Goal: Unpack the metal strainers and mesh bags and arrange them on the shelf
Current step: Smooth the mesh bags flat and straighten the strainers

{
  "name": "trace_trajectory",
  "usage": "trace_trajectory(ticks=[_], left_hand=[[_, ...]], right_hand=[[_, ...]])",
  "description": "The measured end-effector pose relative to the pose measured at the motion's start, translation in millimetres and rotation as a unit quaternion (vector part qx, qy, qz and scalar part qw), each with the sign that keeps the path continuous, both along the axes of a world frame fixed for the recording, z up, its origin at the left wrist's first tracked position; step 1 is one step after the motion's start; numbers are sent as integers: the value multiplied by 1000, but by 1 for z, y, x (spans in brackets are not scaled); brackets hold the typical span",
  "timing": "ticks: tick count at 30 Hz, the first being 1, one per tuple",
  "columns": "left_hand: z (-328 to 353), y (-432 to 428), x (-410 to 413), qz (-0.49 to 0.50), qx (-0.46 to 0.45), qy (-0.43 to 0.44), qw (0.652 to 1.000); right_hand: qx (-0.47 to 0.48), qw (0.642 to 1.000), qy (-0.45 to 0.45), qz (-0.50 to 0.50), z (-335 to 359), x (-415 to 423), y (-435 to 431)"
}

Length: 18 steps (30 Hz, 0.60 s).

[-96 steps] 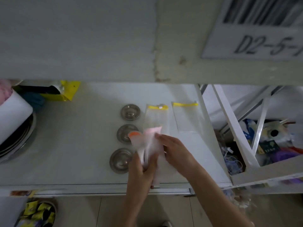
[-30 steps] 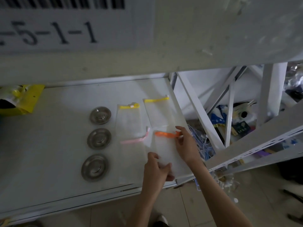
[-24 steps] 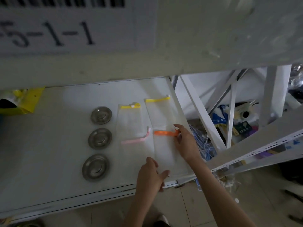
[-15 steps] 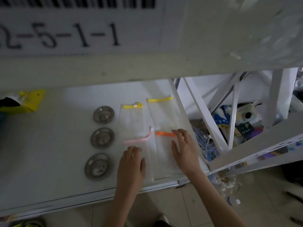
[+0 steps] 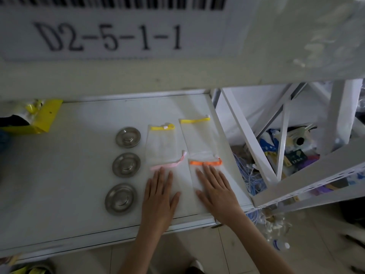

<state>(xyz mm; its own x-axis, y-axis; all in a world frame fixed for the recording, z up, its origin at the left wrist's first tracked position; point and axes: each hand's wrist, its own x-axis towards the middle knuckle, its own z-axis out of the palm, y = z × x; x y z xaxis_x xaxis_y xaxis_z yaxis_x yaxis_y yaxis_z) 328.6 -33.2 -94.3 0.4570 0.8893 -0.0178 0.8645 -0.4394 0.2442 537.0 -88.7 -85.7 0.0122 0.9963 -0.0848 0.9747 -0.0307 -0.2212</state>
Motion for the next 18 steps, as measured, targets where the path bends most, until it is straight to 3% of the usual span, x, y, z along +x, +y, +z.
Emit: trace_trajectory(ticks=[18], left_hand=[[1, 23, 1, -8, 21, 23, 999]], right_hand=[[29, 999, 10, 16, 1, 11, 15]])
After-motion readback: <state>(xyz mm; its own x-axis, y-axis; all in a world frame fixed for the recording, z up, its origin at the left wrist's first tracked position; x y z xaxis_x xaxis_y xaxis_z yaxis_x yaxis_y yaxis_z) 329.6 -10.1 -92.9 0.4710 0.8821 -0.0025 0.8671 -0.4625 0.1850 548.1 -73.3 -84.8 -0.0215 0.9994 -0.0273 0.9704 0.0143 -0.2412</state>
